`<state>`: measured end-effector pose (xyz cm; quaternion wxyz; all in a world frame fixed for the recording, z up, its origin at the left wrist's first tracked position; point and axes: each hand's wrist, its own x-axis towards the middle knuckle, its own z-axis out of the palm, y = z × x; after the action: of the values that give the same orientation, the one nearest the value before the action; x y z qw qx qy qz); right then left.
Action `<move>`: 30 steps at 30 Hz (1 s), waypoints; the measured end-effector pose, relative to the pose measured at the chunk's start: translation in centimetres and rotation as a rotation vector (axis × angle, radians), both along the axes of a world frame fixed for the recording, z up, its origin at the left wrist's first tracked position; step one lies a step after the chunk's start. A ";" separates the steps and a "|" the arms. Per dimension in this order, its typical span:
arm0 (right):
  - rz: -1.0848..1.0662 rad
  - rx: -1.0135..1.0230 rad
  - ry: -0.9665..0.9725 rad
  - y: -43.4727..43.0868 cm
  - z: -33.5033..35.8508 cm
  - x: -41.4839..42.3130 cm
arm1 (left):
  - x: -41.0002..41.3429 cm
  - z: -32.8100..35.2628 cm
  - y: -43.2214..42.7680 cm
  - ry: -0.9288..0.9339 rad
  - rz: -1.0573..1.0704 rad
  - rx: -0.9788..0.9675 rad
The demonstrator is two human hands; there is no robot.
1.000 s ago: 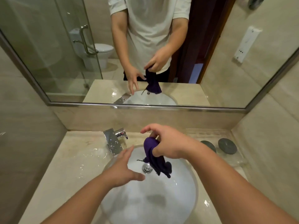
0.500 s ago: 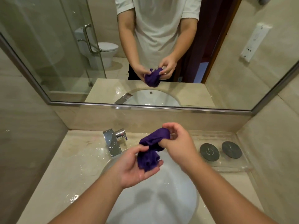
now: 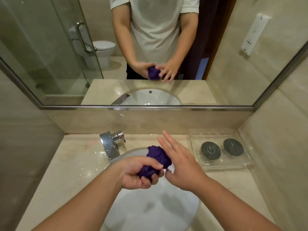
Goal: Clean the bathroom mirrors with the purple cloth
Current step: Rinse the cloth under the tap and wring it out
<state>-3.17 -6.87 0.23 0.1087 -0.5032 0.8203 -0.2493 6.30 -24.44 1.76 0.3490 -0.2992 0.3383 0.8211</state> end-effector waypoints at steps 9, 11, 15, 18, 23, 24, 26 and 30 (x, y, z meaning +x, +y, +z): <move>0.033 0.530 0.154 -3.4 -1.5 0.6 | -1.3 -0.7 2.8 0.075 -0.894 -1.480; -0.016 0.635 0.124 -4.4 -1.6 0.8 | -1.0 -2.4 3.2 0.194 -0.788 -1.668; -0.021 0.849 0.032 -5.6 -1.2 0.1 | 0.0 -4.9 2.9 0.447 -0.628 -1.800; -0.009 0.920 -0.155 -5.9 -0.7 -1.0 | 0.0 -5.1 2.7 0.421 -0.532 -1.600; -0.079 0.515 -0.775 -3.5 1.1 -2.3 | 0.0 -2.5 0.6 0.153 -0.341 -0.783; -0.095 0.361 -0.955 -2.9 1.3 -2.2 | 0.2 -1.9 0.3 0.108 -0.292 -0.635; -0.112 0.014 -1.337 -2.5 1.2 -1.8 | 0.6 -1.0 0.0 0.052 -0.192 -0.379; -0.151 -0.399 -1.693 -3.6 0.5 0.2 | 0.5 0.1 1.4 0.030 -0.133 0.033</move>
<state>-2.98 -10.49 0.76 0.5749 -0.1027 0.4359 -0.6848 6.78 -23.01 1.85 0.4023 -0.2578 0.3492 0.8061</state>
